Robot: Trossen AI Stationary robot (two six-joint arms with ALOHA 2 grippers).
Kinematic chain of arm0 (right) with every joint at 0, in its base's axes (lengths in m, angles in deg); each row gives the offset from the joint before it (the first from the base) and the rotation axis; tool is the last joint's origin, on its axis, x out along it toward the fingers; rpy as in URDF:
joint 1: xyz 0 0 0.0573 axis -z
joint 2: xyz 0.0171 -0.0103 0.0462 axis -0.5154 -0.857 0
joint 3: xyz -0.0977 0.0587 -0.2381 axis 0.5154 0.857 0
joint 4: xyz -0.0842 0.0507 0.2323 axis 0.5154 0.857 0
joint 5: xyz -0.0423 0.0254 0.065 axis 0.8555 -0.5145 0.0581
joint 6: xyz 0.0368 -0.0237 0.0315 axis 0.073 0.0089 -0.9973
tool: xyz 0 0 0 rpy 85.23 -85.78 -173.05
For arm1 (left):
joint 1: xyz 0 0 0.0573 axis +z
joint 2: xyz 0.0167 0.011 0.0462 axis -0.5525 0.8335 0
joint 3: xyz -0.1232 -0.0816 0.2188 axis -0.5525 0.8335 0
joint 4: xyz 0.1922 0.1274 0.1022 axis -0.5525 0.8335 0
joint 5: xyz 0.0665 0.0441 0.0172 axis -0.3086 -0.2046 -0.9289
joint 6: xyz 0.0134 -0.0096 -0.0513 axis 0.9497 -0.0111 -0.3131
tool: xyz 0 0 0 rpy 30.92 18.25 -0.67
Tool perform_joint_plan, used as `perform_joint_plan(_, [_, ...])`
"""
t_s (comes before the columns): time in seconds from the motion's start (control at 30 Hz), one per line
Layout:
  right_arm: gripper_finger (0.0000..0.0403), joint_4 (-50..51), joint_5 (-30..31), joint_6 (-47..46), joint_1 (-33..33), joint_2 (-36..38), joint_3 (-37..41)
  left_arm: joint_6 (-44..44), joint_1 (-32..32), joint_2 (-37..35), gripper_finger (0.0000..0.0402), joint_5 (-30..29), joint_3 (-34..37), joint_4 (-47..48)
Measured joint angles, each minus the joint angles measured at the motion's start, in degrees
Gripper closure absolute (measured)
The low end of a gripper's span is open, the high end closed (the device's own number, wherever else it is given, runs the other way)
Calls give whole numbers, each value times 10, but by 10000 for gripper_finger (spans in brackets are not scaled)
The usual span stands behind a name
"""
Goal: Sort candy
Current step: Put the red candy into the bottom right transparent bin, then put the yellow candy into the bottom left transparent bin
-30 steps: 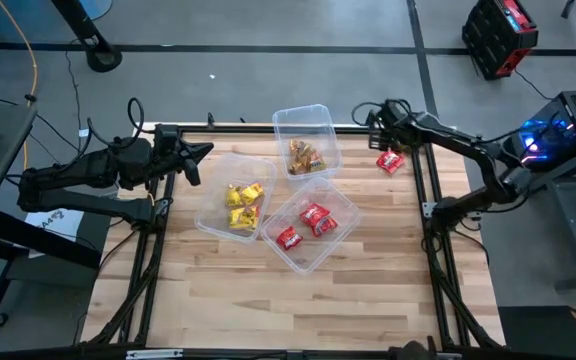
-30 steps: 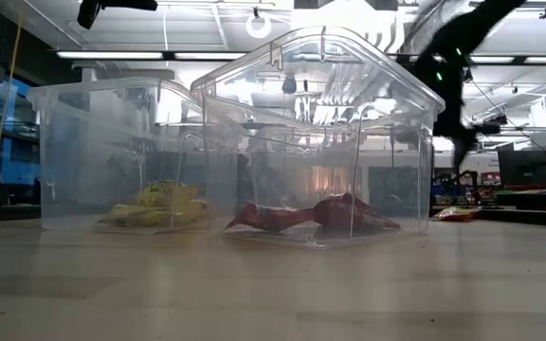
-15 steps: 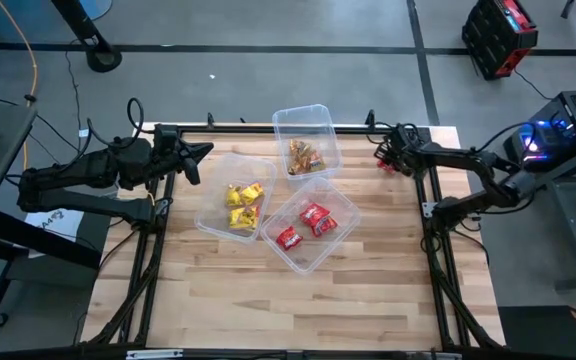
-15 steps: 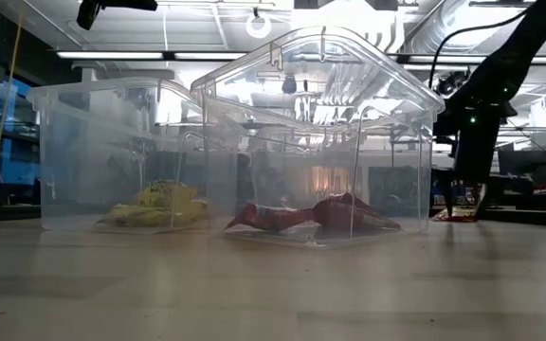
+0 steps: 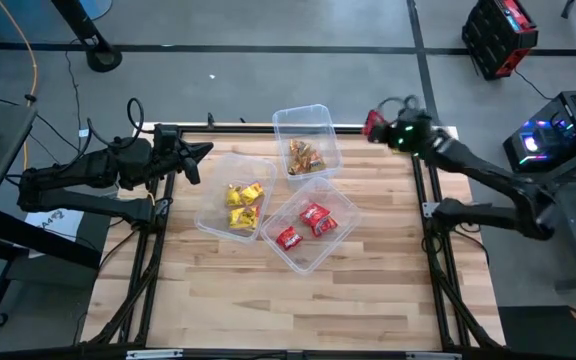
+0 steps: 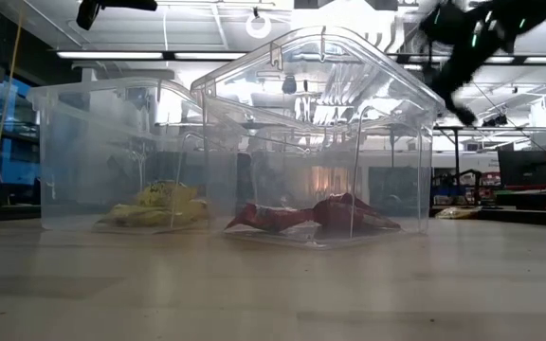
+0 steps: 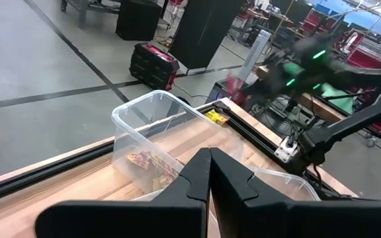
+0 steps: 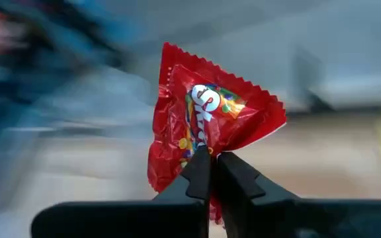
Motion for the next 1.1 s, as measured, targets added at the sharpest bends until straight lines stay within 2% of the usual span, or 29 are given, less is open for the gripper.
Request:
perform_joint_plan(0.07, [396,-35,-72,35,-19,27,-26,0,0,0,402,0,0,0])
perform_joint_plan(0.2, [399,-68,-268,44,-89,45,-60,0,0,0,402,0,0,0])
perform_joint_plan(0.27, [398,-66,-300,23,-147,45,-63,0,0,0,402,0,0,0])
perform_joint_plan(0.5, [397,-52,-284,-26,-361,-5,-44,0,0,3,402,0,0,0])
perform_joint_plan(0.6, [389,-47,-205,-56,-412,-41,-44,1,0,6,401,1,0,1])
perform_joint_plan(0.67, [376,-48,-177,-73,-426,-64,-44,0,0,9,402,1,0,0])
perform_joint_plan(0.8, [328,-53,-169,-45,-429,-94,-45,0,0,13,402,9,0,6])
perform_joint_plan(0.9, [286,-44,-166,16,-429,-100,-66,-7,0,14,402,20,0,19])
perform_joint_plan(1.0, [251,11,-151,107,-418,-97,-121,-9,0,14,402,22,0,41])
perform_joint_plan(1.03, [242,51,-133,140,-409,-97,-149,-10,0,14,402,22,0,47])
perform_joint_plan(1.1, [233,151,-28,169,-387,-96,-216,-15,0,14,402,22,0,53])
